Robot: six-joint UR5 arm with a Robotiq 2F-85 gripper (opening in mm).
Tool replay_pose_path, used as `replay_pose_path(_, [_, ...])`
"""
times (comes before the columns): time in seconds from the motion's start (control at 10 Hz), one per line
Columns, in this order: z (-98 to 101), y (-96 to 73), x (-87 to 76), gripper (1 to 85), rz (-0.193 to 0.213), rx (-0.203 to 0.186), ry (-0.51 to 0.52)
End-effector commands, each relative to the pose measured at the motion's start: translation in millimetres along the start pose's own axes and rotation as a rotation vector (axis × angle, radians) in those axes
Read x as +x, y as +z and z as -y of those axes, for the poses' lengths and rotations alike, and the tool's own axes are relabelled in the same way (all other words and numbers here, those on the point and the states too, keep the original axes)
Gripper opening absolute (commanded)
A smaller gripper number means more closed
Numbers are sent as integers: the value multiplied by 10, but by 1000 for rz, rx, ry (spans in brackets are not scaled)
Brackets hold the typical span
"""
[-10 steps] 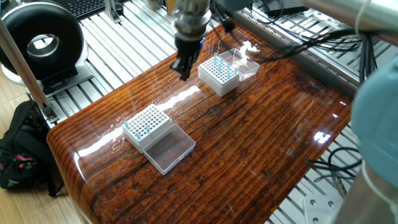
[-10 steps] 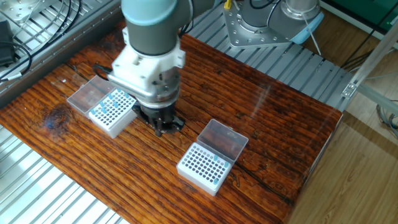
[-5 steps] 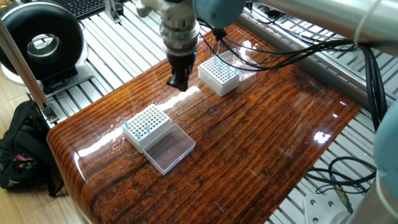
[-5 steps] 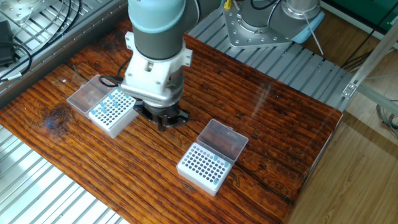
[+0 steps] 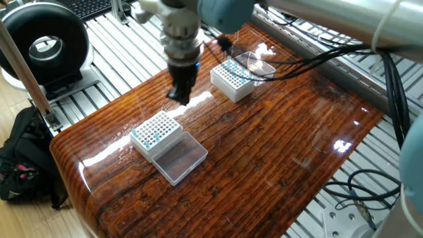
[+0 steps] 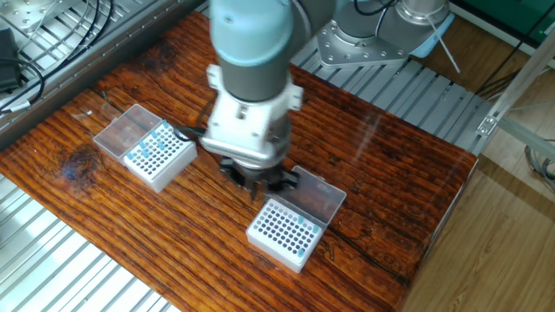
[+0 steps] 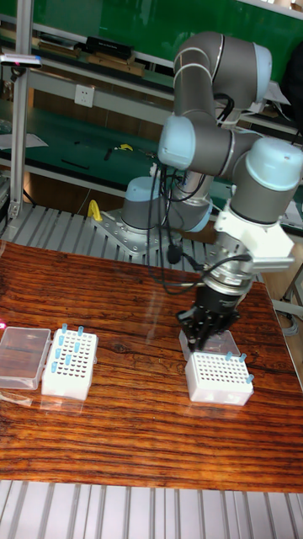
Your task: Transfer all medium pipette tips from one holder to another
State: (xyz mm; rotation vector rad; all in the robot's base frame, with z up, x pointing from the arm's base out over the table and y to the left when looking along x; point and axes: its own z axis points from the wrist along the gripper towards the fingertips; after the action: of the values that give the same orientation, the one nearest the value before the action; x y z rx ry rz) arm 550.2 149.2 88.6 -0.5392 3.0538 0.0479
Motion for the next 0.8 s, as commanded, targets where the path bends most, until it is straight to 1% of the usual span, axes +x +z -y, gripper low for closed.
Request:
replay_pose_path(0.0, [-415, -10, 9, 273, 14, -65, 86])
replay_pose_path(0.1, [-459, -22, 13, 277, 18, -73, 108])
replay_pose_path(0.2, [-522, 0, 25, 280, 26, -71, 126])
replay_pose_path(0.4, [-727, 50, 58, 283, 43, -63, 168])
replay_pose_path(0.5, [-807, 77, 70, 283, 44, -55, 185])
replay_pose_path(0.6, [-833, 67, 67, 283, 38, -46, 189])
replay_pose_path(0.7, [-862, 69, 47, 283, 38, -44, 195])
